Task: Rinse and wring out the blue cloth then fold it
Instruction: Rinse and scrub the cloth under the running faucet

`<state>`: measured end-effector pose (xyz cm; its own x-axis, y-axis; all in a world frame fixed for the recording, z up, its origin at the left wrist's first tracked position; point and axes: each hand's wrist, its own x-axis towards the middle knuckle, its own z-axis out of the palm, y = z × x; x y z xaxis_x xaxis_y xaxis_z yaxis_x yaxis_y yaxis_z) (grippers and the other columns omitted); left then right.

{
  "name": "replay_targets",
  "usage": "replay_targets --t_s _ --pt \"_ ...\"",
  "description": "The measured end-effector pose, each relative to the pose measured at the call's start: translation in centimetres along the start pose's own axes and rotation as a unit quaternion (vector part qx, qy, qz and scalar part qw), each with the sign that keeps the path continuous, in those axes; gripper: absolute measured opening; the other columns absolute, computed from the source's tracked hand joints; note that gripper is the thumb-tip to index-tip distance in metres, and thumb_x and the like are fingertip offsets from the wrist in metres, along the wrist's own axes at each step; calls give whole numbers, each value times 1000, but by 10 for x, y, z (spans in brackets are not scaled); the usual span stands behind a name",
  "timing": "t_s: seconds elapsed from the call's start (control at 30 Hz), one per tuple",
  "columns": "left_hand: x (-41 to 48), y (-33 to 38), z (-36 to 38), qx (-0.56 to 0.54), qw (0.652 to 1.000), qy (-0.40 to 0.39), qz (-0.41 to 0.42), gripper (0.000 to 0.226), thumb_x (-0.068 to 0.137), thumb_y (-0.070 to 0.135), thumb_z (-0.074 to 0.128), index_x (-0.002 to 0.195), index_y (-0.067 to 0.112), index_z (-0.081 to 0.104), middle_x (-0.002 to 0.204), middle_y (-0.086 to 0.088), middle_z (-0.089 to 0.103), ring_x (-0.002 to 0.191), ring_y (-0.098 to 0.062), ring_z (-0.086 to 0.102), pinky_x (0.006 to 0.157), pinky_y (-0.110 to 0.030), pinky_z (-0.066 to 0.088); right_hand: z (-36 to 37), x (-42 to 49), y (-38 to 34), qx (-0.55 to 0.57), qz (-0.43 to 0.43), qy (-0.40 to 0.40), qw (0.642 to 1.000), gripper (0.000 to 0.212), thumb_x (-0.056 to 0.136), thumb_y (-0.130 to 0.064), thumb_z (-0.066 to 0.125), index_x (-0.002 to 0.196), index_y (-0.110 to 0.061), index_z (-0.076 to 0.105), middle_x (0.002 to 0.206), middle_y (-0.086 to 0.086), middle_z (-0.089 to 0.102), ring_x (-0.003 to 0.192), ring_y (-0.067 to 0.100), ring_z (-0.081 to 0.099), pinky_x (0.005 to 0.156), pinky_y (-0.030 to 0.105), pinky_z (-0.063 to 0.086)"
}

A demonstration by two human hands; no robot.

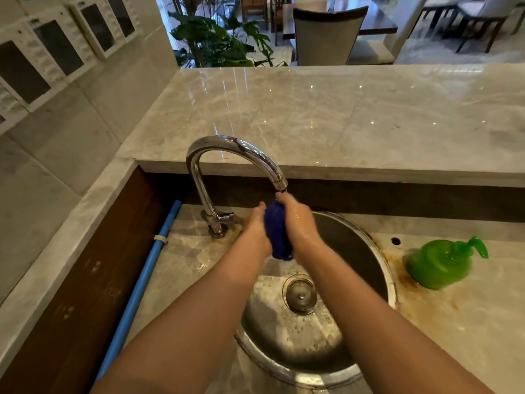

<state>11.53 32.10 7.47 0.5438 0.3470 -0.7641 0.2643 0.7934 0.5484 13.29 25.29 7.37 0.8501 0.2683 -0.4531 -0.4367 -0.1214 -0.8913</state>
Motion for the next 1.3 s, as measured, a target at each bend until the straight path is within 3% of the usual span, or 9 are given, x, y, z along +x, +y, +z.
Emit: replay_targets --t_s 0.1,0.2,0.37,0.47,0.57,0.73,0.93,1.0,1.3 --pt "-4 -16 12 35 999 -4 13 26 105 19 33 84 17 49 82 -3 49 80 -17 53 75 -16 48 9 4 -1 -170 -150 137 964 40 91 -41 44 62 -19 59 69 6 65 70 27 62 65 37 46" --pt "-7 -21 16 119 993 -7 -6 27 100 29 42 93 10 60 84 -13 62 85 -24 60 92 -35 47 -18 24 -6 -156 -74 144 974 35 97 -33 46 69 -17 61 69 6 63 70 24 60 60 31 42" --pt "1 8 19 95 991 72 54 26 97 21 44 75 13 53 57 -3 57 51 -16 56 51 -25 46 1 8 17 -70 -31 90 993 34 91 -41 54 68 -19 63 59 -4 66 63 16 65 60 31 49" --pt "2 -3 21 115 990 66 55 25 98 25 45 76 16 50 69 -3 54 61 -16 54 63 -31 46 -3 20 5 -91 -71 121 986 38 90 -36 55 57 -18 61 53 -3 62 58 17 60 61 36 49" --pt "3 -18 30 216 965 65 130 24 97 36 50 79 21 52 72 -1 58 64 -14 58 54 -26 41 -17 38 -4 -49 -6 95 994 31 95 -32 53 83 -6 66 84 16 70 80 32 67 82 50 57" --pt "12 11 27 144 975 110 126 25 98 29 44 91 11 59 71 -1 56 58 -13 54 52 -27 42 1 18 14 -31 -59 98 993 37 96 -34 52 65 -16 63 54 0 63 55 14 61 53 29 49" --pt "-2 -12 29 275 947 52 156 23 97 42 46 83 26 51 70 3 58 61 -13 57 56 -29 44 -18 22 -8 -1 -28 63 998 28 96 -29 51 74 -14 58 65 5 57 56 12 57 59 29 49" --pt "4 10 29 243 953 63 168 24 98 33 46 81 19 57 71 1 57 62 -14 56 58 -31 46 -7 9 3 9 -36 82 996 34 93 -35 51 67 -16 61 67 6 64 66 19 62 68 39 50" --pt "3 -1 24 194 975 28 107 23 97 33 45 90 17 59 80 -4 60 73 -19 60 68 -32 47 -10 19 0 -5 3 60 998 29 96 -35 53 76 -16 62 65 2 64 63 15 61 66 33 49"
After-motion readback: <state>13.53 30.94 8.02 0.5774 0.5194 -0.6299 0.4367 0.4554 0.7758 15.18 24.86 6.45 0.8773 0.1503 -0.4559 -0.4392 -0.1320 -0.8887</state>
